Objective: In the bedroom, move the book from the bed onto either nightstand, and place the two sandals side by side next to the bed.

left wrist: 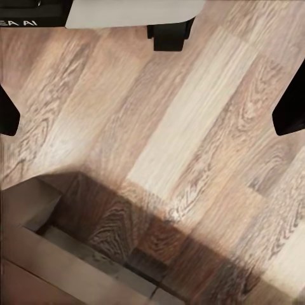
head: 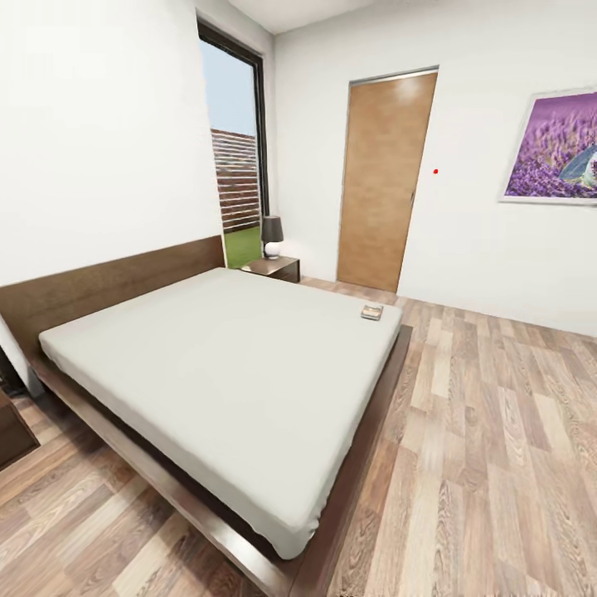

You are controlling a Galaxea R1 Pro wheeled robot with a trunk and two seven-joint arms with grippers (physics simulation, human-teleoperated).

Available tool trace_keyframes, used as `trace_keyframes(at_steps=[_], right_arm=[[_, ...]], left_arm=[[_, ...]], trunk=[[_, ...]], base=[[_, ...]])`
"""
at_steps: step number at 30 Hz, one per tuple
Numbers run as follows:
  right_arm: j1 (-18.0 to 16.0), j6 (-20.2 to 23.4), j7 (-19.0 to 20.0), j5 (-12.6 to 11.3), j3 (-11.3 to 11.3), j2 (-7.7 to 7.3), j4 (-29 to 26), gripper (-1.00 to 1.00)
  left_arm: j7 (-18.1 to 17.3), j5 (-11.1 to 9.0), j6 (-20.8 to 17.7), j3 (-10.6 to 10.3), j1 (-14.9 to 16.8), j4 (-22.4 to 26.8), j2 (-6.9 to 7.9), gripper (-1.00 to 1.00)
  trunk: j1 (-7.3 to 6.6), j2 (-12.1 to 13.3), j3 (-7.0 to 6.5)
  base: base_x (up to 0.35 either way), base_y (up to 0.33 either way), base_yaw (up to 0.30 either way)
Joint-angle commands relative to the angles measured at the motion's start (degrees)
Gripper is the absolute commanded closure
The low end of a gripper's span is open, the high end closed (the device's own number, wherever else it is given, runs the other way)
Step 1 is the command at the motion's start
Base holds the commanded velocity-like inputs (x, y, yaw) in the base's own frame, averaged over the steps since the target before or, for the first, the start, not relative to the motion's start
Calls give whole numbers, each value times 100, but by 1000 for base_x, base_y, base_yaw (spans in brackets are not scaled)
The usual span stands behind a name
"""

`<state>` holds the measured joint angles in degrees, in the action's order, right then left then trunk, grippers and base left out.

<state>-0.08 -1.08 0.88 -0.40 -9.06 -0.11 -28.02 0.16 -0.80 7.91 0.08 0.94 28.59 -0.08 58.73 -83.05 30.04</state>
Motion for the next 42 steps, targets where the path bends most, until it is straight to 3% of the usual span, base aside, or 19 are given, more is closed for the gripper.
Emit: trace_keyframes(at_steps=[1,42], right_arm=[[-1,-9,9,-4,-13,2,-2,-100],[-1,-11,1,4,-10,2,-2,-100]], left_arm=[[2,-8,18,0,2,-3,-1,-100],[2,-8,18,0,2,-3,-1,-100]], trunk=[[0,-2,5],[0,-2,5]], base=[[0,0,-266],[0,0,-266]])
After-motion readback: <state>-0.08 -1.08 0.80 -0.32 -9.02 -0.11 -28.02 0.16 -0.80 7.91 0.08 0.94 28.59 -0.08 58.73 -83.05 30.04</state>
